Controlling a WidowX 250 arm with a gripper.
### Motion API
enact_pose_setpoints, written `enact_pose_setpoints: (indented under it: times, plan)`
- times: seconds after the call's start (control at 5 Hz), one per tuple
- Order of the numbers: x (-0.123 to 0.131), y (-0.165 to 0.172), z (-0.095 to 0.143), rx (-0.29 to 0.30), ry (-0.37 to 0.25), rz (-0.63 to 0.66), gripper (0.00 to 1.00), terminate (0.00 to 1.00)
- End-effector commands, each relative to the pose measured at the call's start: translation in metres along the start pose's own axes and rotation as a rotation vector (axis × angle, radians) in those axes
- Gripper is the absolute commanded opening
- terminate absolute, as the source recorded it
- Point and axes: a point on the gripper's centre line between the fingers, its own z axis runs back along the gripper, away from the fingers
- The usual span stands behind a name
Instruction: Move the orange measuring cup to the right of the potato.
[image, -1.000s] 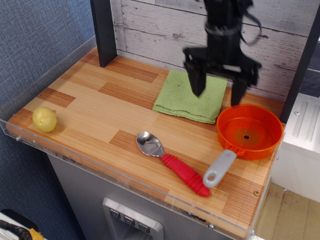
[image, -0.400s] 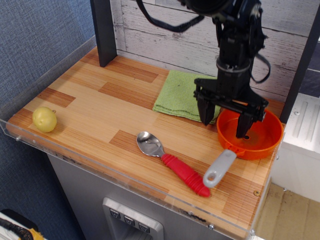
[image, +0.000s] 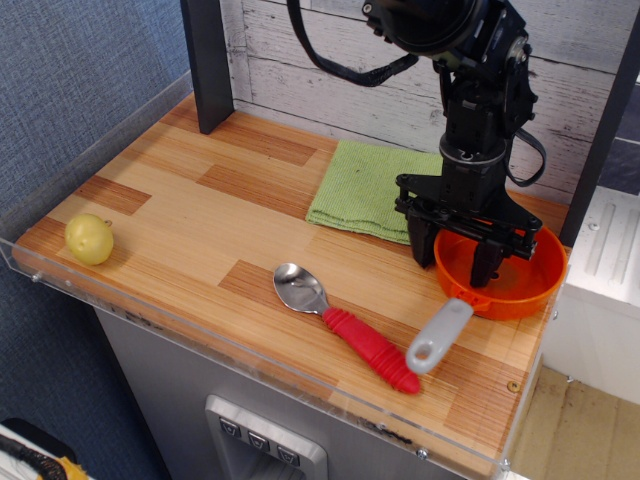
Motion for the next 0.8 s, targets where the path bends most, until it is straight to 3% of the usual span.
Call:
enact_pose_setpoints:
  times: [0.0, 0.6]
  plan:
    - [-0.001, -0.004, 0.01, -0.018, -0.032, 0.008, 0.0, 0.0]
    - [-0.002, 0.0, 0.042, -0.05, -0.062, 0.081, 0.0, 0.0]
